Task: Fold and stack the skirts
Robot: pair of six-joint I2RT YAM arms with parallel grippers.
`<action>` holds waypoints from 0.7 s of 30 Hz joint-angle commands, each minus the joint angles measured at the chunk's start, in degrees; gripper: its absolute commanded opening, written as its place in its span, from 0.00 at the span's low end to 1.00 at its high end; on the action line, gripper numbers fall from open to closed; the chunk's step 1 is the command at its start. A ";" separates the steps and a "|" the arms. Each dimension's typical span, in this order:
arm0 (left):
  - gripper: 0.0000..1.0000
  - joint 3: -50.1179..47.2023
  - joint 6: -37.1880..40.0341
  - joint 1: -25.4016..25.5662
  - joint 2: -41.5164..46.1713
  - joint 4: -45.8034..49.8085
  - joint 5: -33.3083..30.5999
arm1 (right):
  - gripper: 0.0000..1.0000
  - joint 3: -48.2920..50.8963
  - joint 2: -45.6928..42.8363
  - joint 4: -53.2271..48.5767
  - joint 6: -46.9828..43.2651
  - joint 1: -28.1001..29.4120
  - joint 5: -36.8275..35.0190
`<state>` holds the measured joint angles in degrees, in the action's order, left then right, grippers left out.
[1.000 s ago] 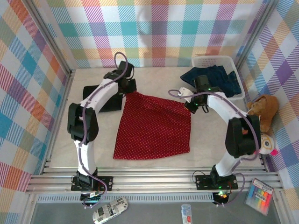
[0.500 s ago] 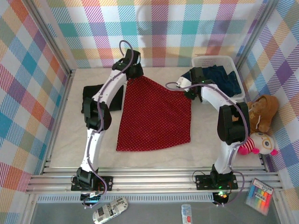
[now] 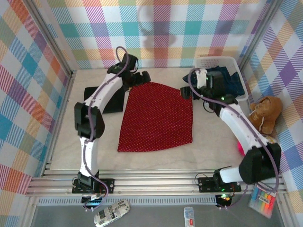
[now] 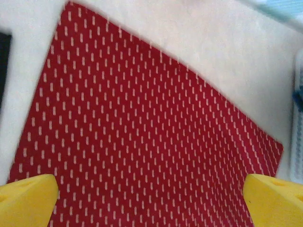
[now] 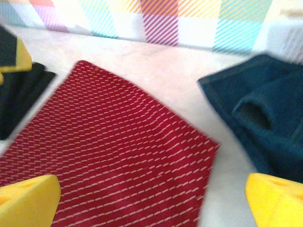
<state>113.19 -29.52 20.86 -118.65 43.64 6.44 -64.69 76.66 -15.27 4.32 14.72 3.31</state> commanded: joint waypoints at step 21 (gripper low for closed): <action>1.00 -54.37 -22.95 3.03 29.81 -13.44 13.98 | 0.99 2.83 19.89 9.47 44.35 6.11 -5.76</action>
<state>60.53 -52.58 23.62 -89.17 28.12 22.83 -58.85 92.82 -6.90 48.23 21.04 2.44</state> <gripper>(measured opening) 0.998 0.990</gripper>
